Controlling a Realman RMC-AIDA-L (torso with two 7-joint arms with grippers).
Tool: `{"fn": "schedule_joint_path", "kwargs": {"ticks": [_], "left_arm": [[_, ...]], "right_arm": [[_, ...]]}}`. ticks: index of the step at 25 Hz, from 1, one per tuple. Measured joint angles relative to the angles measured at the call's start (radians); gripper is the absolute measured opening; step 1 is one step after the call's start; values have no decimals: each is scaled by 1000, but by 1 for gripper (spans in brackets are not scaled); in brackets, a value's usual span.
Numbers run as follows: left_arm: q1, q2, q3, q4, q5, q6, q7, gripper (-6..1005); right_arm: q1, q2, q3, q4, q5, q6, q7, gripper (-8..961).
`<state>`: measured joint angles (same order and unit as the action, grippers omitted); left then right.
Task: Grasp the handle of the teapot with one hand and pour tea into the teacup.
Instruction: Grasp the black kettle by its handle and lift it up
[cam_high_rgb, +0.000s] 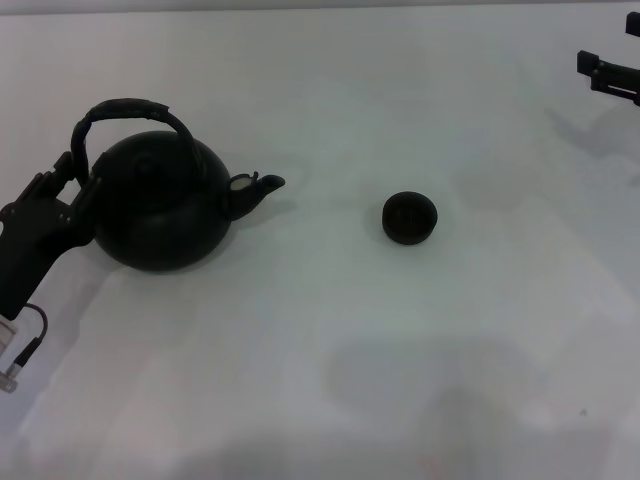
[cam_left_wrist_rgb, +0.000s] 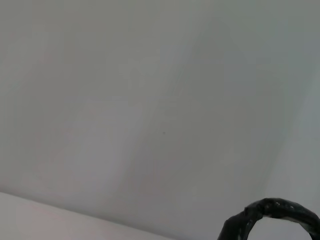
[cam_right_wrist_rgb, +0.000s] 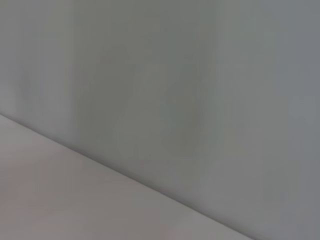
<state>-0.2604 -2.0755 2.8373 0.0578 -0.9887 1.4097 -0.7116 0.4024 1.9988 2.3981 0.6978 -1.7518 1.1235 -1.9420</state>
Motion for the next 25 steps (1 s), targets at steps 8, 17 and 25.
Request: {"fn": "schedule_joint_path", "kwargs": {"ticks": [8, 17, 25], "left_arm": [[3, 1, -6, -8, -73, 2, -44, 475], [-9, 6, -7, -37, -109, 5, -107, 423], [-26, 5, -7, -71, -112, 7, -179, 328]], "right_arm": [[-14, 1, -3, 0, 0, -3, 0, 836], [-20, 3, -5, -6, 0, -8, 0, 835], [-21, 3, -6, -10, 0, -10, 0, 834]]}}
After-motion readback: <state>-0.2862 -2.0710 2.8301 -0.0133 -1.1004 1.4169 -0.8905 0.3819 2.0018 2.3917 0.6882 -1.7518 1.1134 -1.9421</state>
